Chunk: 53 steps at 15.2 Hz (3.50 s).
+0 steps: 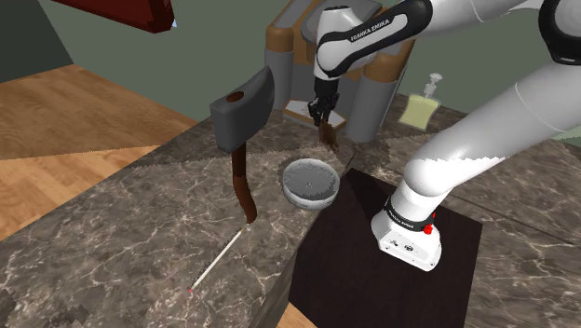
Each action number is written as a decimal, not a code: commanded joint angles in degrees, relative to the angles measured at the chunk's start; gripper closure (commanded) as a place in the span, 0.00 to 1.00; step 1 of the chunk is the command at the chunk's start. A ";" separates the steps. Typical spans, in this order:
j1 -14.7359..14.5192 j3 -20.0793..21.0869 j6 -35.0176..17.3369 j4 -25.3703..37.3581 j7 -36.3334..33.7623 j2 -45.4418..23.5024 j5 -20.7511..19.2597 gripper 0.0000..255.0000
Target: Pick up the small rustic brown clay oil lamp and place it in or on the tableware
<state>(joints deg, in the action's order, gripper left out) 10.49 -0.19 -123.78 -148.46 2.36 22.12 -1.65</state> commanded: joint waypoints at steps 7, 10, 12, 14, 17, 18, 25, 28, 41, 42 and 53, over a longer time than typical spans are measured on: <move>-0.09 0.08 6.82 3.77 0.07 3.03 0.15 1.00; -2.10 2.86 7.77 0.69 -3.52 6.99 1.89 1.00; -3.61 4.81 8.47 -1.03 -5.99 9.41 3.28 1.00; -5.25 6.83 9.22 -2.47 -8.52 11.61 4.83 1.00; -7.87 10.02 10.33 -4.10 -12.44 14.44 7.42 1.00; -8.79 11.12 10.69 -4.49 -13.79 15.23 8.33 1.00; -13.85 17.43 11.40 -5.94 -21.31 17.80 13.54 1.00; -13.94 17.91 8.68 -7.69 -21.28 16.84 13.91 1.00; -14.08 19.64 -0.97 -12.70 -21.28 12.17 15.07 1.00; -14.08 19.64 -0.97 -12.70 -21.28 12.17 15.07 1.00; -13.97 18.78 3.95 -10.13 -21.28 14.53 14.46 0.00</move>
<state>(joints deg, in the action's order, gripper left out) -3.62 18.95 -121.80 -159.75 -18.96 35.94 13.13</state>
